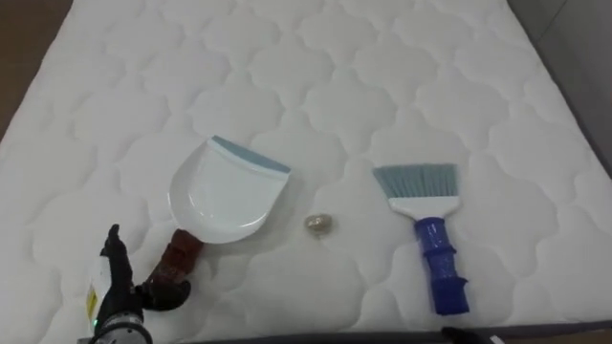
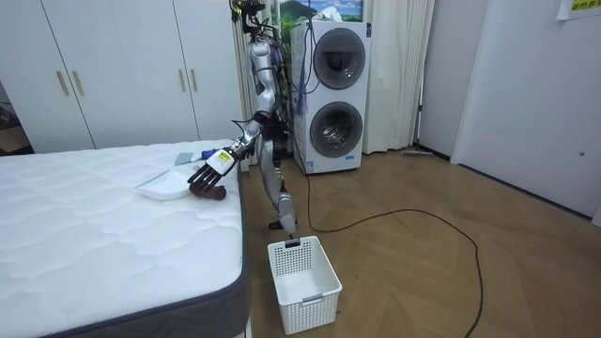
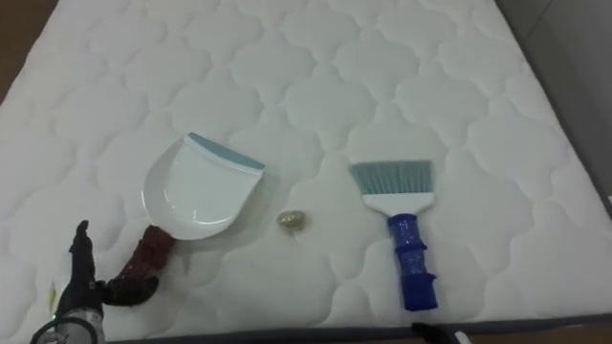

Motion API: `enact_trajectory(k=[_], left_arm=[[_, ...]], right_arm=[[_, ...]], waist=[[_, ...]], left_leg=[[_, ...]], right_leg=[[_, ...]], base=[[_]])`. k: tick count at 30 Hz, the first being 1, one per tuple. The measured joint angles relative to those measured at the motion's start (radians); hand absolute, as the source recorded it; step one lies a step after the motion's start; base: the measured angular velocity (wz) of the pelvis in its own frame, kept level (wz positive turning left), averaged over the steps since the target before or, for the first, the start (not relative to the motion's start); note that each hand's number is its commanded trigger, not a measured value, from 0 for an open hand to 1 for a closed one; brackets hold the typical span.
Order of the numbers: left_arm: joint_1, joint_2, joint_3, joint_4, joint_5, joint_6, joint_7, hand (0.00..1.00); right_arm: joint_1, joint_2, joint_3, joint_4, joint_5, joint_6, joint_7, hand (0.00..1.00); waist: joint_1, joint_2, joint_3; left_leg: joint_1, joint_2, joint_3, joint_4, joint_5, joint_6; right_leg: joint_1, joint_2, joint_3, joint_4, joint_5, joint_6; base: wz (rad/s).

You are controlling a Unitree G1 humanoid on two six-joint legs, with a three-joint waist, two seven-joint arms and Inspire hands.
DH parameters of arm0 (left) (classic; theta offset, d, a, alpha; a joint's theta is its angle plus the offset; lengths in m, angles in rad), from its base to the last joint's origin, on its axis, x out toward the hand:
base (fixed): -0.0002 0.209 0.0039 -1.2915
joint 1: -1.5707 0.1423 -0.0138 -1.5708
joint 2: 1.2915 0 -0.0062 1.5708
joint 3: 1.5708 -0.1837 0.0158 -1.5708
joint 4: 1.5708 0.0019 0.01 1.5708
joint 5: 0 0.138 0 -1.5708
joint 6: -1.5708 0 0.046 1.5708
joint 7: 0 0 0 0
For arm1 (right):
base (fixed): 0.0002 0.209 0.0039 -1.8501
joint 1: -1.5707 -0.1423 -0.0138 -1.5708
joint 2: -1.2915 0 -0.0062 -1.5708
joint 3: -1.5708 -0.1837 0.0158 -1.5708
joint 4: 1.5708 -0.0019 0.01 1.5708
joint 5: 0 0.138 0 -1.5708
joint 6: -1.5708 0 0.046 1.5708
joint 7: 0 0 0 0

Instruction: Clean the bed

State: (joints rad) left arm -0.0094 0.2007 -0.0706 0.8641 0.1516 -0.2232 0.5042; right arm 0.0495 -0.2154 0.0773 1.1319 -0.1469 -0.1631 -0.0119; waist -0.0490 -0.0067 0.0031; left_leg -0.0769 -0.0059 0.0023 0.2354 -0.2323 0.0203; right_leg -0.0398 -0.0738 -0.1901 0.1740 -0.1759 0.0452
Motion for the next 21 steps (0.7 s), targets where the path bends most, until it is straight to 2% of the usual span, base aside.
enact_trajectory(k=[8,10,15,17,18,19,20,21], left_arm=[[-0.068,0.004,-0.030,0.023,-0.002,0.002,-0.040,0.00],[-0.091,0.004,-0.035,0.065,-0.002,0.008,-0.055,0.00],[-0.105,0.004,-0.051,0.077,-0.002,0.029,-0.067,0.00],[-0.111,0.004,-0.051,0.079,-0.003,0.032,-0.076,0.00],[-0.113,0.004,-0.052,0.086,-0.003,0.032,-0.081,0.00],[-0.123,0.002,-0.054,0.107,-0.002,0.032,-0.086,0.00],[-0.126,0.005,-0.052,0.115,-0.002,0.033,-0.086,0.00],[-0.132,0.015,-0.040,0.129,-0.001,0.033,-0.084,0.00]], right_arm=[[-0.028,-0.012,0.020,0.002,0.003,0.001,-0.029,0.00],[-0.034,-0.015,0.030,0.001,0.024,0.002,-0.040,0.00],[-0.044,-0.017,0.041,0.001,0.041,0.002,-0.075,0.00],[-0.057,-0.018,0.041,0.014,0.038,0.003,-0.081,0.00],[-0.074,-0.018,0.043,0.034,0.034,0.004,-0.085,0.00],[-0.081,-0.019,0.050,0.040,0.036,0.003,-0.096,0.00],[-0.082,-0.015,0.060,0.040,0.042,0.002,-0.102,0.00],[-0.099,-0.008,0.091,0.037,0.057,-0.001,-0.111,0.00]], waist=[[0.000,0.006,0.0065],[0.000,0.009,0.0083],[0.000,0.011,0.0096],[-0.002,0.011,0.0096],[-0.001,0.016,0.0130],[0.003,0.025,0.0230],[0.007,0.026,0.0250],[0.021,0.008,0.0259]], left_leg=[[-0.037,0.004,0.000,0.000,0.002,-0.003],[-0.050,0.008,-0.003,0.000,0.003,-0.005],[-0.080,0.012,-0.006,-0.001,0.005,-0.008],[-0.086,0.012,-0.013,-0.001,0.005,-0.008],[-0.082,0.016,-0.038,-0.001,0.005,-0.008],[-0.073,0.030,-0.098,-0.002,0.006,-0.009],[-0.073,0.033,-0.131,-0.001,0.006,-0.009],[-0.085,0.033,-0.149,0.005,0.004,-0.012]], right_leg=[[-0.037,0.005,0.002,-0.001,0.002,-0.004],[-0.051,0.008,0.002,0.000,0.003,-0.005],[-0.083,0.012,-0.001,0.002,0.003,-0.005],[-0.093,0.013,-0.003,0.008,0.003,-0.005],[-0.115,0.015,-0.009,0.042,0.003,-0.005],[-0.159,0.026,-0.004,0.105,-0.013,-0.025],[-0.186,0.044,0.020,0.101,-0.011,-0.039],[-0.232,0.079,0.061,0.016,0.066,-0.083]], base=[[0.00],[0.00],[0.00],[-0.04],[-0.28],[-0.39],[-0.63],[-0.33]])
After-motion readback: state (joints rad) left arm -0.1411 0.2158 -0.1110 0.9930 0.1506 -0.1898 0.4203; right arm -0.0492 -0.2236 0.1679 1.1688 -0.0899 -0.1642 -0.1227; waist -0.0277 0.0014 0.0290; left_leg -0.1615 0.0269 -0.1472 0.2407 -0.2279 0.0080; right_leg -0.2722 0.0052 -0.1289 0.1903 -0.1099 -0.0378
